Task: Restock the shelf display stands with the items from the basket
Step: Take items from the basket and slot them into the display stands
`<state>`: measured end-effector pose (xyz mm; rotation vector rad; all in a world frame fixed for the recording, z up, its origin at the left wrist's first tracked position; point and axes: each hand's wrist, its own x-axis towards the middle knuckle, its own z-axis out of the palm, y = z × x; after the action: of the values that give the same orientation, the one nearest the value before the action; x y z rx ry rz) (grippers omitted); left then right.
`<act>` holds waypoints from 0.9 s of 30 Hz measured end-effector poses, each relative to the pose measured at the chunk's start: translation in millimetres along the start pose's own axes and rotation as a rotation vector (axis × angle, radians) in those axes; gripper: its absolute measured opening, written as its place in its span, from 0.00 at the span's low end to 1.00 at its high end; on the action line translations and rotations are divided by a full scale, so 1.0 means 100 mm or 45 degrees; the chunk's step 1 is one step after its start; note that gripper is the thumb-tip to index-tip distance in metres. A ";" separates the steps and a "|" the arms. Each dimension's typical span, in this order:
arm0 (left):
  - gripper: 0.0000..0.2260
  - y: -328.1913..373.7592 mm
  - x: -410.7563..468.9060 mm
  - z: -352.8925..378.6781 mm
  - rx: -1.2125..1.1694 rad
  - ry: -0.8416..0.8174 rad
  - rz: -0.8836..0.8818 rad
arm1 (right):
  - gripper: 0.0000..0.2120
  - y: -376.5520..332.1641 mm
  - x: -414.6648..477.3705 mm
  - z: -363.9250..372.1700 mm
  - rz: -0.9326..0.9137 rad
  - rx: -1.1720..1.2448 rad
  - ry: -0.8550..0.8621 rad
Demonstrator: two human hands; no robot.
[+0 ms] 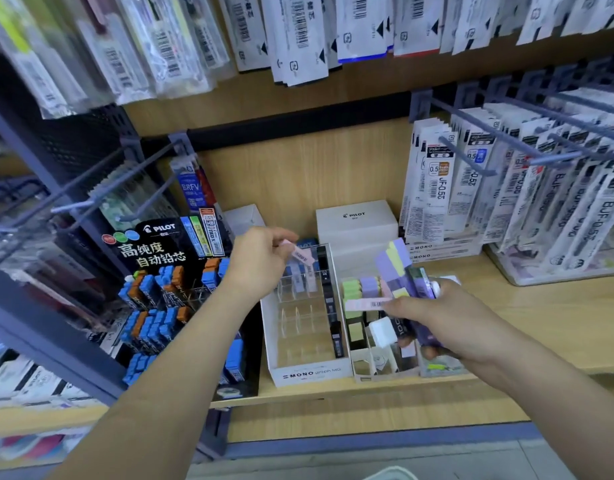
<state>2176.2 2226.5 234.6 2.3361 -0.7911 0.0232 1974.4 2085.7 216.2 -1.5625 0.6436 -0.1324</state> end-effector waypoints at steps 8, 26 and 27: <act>0.07 -0.07 0.11 0.07 0.029 -0.081 0.107 | 0.03 -0.06 0.02 -0.04 -0.029 0.030 -0.005; 0.06 -0.18 0.08 0.34 0.130 0.102 0.311 | 0.06 -0.04 0.07 0.01 0.008 0.082 0.011; 0.06 -0.18 0.08 0.35 0.164 0.103 0.333 | 0.06 -0.04 0.07 0.02 0.011 0.081 0.011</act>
<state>2185.8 2212.0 198.2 2.3178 -1.0762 0.2870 1982.0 2084.2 218.1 -1.4984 0.6471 -0.1514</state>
